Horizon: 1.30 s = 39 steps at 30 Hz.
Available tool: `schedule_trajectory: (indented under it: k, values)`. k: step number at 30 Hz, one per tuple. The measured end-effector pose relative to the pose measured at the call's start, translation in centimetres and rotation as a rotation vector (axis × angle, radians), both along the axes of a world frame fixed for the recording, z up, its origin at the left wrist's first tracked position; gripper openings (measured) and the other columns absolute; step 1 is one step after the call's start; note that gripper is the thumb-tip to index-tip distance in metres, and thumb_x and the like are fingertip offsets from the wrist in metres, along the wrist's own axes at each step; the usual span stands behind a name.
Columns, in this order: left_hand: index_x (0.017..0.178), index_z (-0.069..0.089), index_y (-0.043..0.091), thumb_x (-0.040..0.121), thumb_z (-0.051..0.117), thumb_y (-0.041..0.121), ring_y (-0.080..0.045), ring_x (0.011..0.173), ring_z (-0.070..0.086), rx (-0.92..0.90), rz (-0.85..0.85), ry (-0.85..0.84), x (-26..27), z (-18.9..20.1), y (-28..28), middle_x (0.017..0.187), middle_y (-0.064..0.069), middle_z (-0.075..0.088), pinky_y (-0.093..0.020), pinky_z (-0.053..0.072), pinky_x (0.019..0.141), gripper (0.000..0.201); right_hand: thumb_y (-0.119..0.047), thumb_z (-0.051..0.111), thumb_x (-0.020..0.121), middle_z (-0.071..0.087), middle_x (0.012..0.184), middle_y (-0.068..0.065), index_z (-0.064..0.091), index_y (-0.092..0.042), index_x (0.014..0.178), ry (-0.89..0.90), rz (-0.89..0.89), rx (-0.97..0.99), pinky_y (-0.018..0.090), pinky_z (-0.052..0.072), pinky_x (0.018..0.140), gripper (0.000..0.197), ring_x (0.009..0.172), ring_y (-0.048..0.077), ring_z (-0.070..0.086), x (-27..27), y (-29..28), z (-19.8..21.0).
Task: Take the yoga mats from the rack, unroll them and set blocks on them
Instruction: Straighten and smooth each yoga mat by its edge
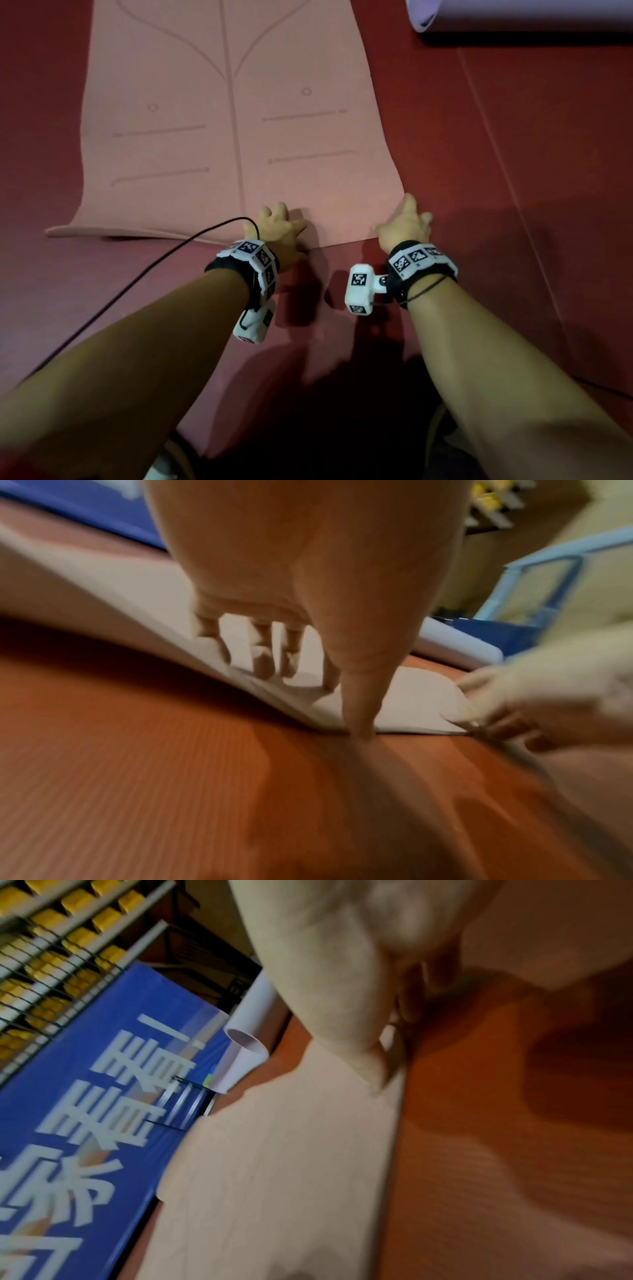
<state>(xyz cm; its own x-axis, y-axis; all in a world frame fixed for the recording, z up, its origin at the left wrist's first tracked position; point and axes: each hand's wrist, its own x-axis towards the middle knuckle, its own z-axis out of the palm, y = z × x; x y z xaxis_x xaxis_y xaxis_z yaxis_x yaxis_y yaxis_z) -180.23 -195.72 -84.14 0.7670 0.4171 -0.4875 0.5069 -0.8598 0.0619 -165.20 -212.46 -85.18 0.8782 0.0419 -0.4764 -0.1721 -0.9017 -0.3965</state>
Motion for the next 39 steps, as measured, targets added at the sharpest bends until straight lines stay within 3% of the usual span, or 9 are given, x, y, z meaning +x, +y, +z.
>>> schedule_trajectory:
  k: [3, 6, 10, 14, 19, 23, 28, 33, 39]
  values:
    - [0.140, 0.043, 0.042, 0.087, 0.060, 0.048, -0.029, 0.118, 0.038, -0.078, 0.024, -0.026, -0.6, -0.2, 0.1, 0.133, -0.002, 0.036, -0.041, 0.038, 0.089, 0.056, -0.025, 0.075, 0.082, 0.033, 0.136, 0.008, 0.024, -0.040, 0.150, -0.173, 0.041, -0.022, 0.046, 0.044, 0.102, 0.086, 0.123, 0.029, 0.042, -1.5, -0.3, -1.1]
    - [0.142, 0.046, 0.037, 0.093, 0.056, 0.035, -0.029, 0.122, 0.038, -0.121, 0.048, -0.071, -1.0, -0.2, 0.6, 0.140, -0.002, 0.036, -0.038, 0.039, 0.093, 0.050, -0.006, 0.067, 0.081, 0.040, 0.134, 0.005, 0.046, -0.031, 0.141, -0.334, 0.167, 0.042, 0.041, 0.042, 0.102, 0.068, 0.121, 0.027, 0.044, -2.2, 0.5, -1.3]
    - [0.129, 0.062, 0.018, 0.093, 0.054, 0.020, -0.032, 0.120, 0.044, -0.236, 0.132, -0.168, -2.0, -0.6, 1.8, 0.138, -0.005, 0.044, -0.042, 0.043, 0.099, 0.036, -0.006, 0.055, 0.085, 0.039, 0.136, 0.003, 0.054, -0.028, 0.133, -0.197, 0.225, -0.054, 0.040, 0.042, 0.102, 0.053, 0.123, 0.027, 0.040, -2.0, 1.9, -0.8]
    - [0.120, 0.063, 0.010, 0.090, 0.053, 0.009, -0.036, 0.113, 0.047, -0.144, 0.317, -0.211, -3.4, -1.0, 3.4, 0.127, -0.014, 0.047, -0.036, 0.039, 0.089, 0.032, -0.012, 0.054, 0.086, 0.038, 0.136, 0.010, 0.051, -0.018, 0.133, -0.131, 0.222, -0.155, 0.042, 0.039, 0.103, 0.047, 0.124, 0.032, 0.040, -1.3, 3.2, 0.0]
    - [0.119, 0.059, 0.015, 0.084, 0.056, 0.011, -0.035, 0.112, 0.046, -0.076, 0.525, -0.153, -6.2, -1.4, 6.4, 0.122, -0.012, 0.045, -0.044, 0.047, 0.093, 0.035, -0.017, 0.057, 0.081, 0.039, 0.136, 0.008, 0.049, -0.029, 0.134, -0.221, 0.325, -0.069, 0.043, 0.035, 0.109, 0.055, 0.128, 0.031, 0.037, -2.0, 5.9, 0.3]
    - [0.120, 0.056, 0.013, 0.084, 0.057, 0.014, -0.037, 0.112, 0.048, -0.019, 0.632, -0.100, -8.2, -1.2, 8.4, 0.122, -0.013, 0.043, -0.047, 0.049, 0.090, 0.036, -0.010, 0.052, 0.082, 0.027, 0.143, 0.005, 0.045, -0.033, 0.135, -0.035, 0.309, -0.104, 0.051, 0.041, 0.102, 0.059, 0.132, 0.031, 0.027, -2.8, 7.3, 0.1]
    - [0.118, 0.056, 0.014, 0.084, 0.062, 0.026, -0.037, 0.111, 0.047, 0.009, 0.744, -0.105, -10.6, -1.2, 10.0, 0.121, -0.013, 0.042, -0.047, 0.049, 0.089, 0.037, -0.007, 0.053, 0.082, 0.028, 0.141, 0.010, 0.048, -0.026, 0.132, -0.052, 0.315, -0.141, 0.051, 0.044, 0.099, 0.054, 0.132, 0.034, 0.027, -2.8, 8.6, 0.9]
    - [0.120, 0.059, 0.015, 0.091, 0.055, 0.023, -0.036, 0.112, 0.048, 0.011, 0.807, -0.152, -12.2, -1.2, 11.1, 0.126, -0.013, 0.044, -0.042, 0.045, 0.086, 0.030, -0.012, 0.049, 0.085, 0.042, 0.131, 0.010, 0.059, -0.025, 0.124, -0.192, 0.695, -0.033, 0.043, 0.040, 0.102, 0.042, 0.121, 0.033, 0.040, -7.9, 12.8, 1.5]
    - [0.118, 0.062, 0.016, 0.094, 0.050, 0.023, -0.037, 0.111, 0.052, -0.001, 0.988, -0.163, -15.3, -1.1, 13.3, 0.124, -0.014, 0.046, -0.042, 0.044, 0.086, 0.028, -0.021, 0.057, 0.088, 0.052, 0.120, 0.004, 0.061, -0.031, 0.123, -0.149, 1.119, 0.114, 0.040, 0.043, 0.097, 0.037, 0.113, 0.027, 0.049, -15.6, 19.4, 1.6]
